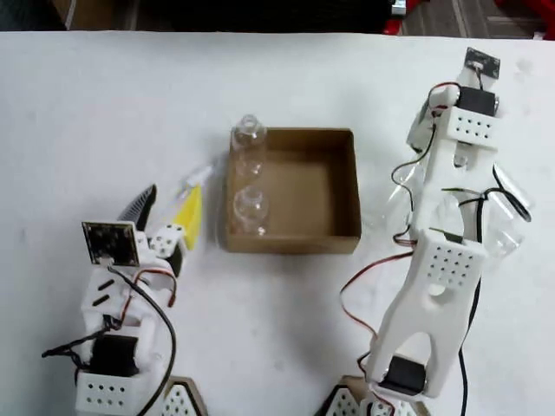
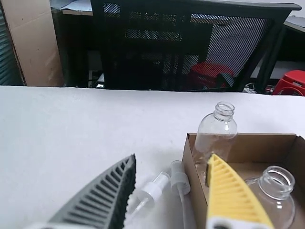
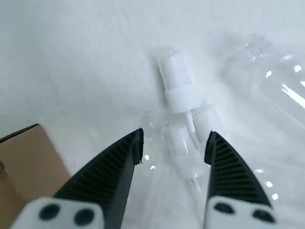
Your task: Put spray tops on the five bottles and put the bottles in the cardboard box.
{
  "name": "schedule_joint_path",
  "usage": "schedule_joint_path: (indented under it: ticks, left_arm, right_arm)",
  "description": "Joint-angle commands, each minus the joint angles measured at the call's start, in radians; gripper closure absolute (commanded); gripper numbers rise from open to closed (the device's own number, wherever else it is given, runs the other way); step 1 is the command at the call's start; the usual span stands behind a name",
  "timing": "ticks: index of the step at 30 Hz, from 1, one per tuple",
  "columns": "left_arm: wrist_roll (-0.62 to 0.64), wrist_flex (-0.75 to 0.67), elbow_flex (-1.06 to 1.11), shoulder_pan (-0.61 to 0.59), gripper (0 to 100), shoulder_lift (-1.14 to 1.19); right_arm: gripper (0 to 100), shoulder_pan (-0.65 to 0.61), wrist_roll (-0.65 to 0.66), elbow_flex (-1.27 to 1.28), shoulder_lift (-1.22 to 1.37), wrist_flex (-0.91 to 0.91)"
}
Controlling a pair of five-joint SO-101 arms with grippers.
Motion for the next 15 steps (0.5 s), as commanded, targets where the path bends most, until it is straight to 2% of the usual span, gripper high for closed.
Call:
schedule_joint_path:
  ticks: [1, 7, 15]
  left_arm:
    - [-0.011, -0.031, -0.012, 0.012, 78, -0.012]
    - [-0.014, -0.031, -0.012, 0.012, 78, -0.012]
    - [-0.014, -0.031, -0.014, 0.012, 78, -0.012]
  right_arm:
    - [80.5, -0.028, -0.017, -0.054, 0.016, 0.004]
    - [80.7, -0.065, -0.017, -0.054, 0.056, -0.027]
    - [87.8, -0.061, -0.017, -0.054, 0.097, -0.036]
